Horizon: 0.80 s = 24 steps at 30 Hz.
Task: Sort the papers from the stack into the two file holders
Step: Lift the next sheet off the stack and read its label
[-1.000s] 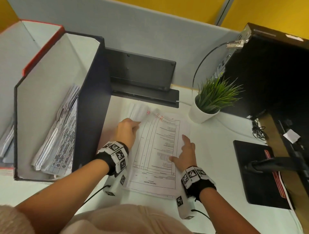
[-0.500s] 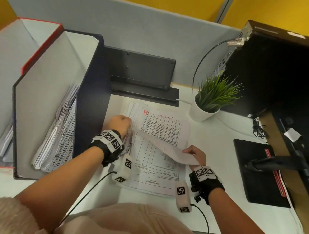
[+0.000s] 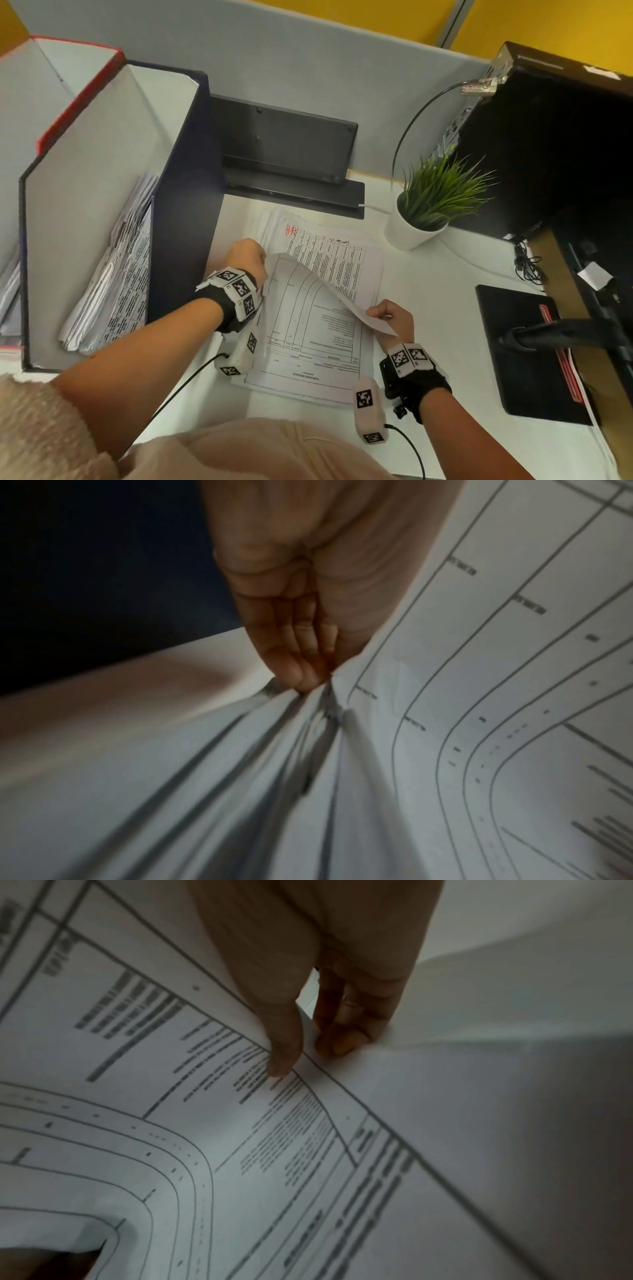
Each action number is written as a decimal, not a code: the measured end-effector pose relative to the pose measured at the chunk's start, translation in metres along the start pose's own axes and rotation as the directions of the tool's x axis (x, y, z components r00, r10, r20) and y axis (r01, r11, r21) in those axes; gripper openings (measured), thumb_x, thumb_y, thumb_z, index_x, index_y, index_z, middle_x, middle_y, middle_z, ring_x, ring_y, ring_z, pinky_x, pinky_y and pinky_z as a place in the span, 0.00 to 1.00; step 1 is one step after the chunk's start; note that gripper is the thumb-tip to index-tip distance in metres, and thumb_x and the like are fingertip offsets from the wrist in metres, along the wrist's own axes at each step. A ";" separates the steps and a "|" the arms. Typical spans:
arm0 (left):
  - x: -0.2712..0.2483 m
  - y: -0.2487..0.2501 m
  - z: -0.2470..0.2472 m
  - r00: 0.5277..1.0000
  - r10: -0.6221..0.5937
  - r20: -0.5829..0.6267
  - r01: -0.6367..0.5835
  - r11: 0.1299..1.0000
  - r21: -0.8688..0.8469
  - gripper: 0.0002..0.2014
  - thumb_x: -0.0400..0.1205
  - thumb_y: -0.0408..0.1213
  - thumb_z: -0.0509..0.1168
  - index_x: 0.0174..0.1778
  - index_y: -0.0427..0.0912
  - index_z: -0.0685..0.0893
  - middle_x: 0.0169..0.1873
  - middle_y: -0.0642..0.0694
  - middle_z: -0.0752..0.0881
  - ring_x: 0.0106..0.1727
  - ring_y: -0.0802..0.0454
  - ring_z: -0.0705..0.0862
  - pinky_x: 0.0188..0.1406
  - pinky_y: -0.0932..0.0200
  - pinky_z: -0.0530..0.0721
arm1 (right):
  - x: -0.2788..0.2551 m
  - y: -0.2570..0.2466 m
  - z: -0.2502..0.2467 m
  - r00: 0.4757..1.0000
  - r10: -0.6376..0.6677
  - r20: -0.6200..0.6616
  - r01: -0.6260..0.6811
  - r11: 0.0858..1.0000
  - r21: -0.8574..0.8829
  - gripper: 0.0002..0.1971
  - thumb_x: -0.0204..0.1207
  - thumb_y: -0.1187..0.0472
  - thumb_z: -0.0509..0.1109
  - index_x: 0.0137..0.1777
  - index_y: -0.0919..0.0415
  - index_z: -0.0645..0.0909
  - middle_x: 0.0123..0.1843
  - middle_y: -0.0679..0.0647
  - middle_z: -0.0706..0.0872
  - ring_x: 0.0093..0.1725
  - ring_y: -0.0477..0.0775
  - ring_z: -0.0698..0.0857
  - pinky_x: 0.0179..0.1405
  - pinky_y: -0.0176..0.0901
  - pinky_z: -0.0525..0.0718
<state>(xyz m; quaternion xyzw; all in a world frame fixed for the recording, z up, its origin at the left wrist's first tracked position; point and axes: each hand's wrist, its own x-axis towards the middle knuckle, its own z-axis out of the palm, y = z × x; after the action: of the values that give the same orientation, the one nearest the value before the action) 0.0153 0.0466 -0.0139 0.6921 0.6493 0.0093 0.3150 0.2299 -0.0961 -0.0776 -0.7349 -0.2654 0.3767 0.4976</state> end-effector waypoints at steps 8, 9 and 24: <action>-0.011 -0.012 0.013 0.909 0.313 -0.276 -0.336 0.941 -0.040 0.09 0.81 0.28 0.61 0.48 0.33 0.87 0.41 0.39 0.84 0.42 0.45 0.82 0.45 0.55 0.84 | 0.002 -0.001 -0.001 0.996 -0.015 -0.087 0.015 1.000 0.001 0.22 0.67 0.87 0.63 0.23 0.60 0.75 0.27 0.55 0.79 0.28 0.48 0.78 0.26 0.28 0.77; -0.013 -0.014 0.018 0.868 0.341 -0.361 -0.404 0.907 -0.115 0.10 0.81 0.26 0.61 0.52 0.34 0.87 0.45 0.39 0.85 0.44 0.47 0.83 0.45 0.61 0.82 | 0.001 -0.003 -0.002 0.996 -0.018 -0.084 0.016 1.000 -0.027 0.21 0.67 0.85 0.66 0.22 0.61 0.73 0.26 0.53 0.79 0.27 0.46 0.78 0.26 0.28 0.77; -0.008 -0.003 0.014 0.998 -0.046 0.036 0.055 0.537 -0.842 0.10 0.77 0.23 0.55 0.35 0.31 0.80 0.36 0.36 0.79 0.38 0.44 0.77 0.38 0.58 0.76 | 0.000 -0.012 -0.008 1.000 0.027 0.009 -0.027 1.000 -0.002 0.17 0.66 0.82 0.71 0.23 0.63 0.77 0.20 0.49 0.79 0.18 0.36 0.77 0.24 0.27 0.76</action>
<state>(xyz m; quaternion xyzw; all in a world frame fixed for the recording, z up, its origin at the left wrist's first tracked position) 0.0170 0.0332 -0.0232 0.4369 0.5832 0.3076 0.6118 0.2358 -0.0961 -0.0642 -0.7373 -0.2580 0.3863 0.4905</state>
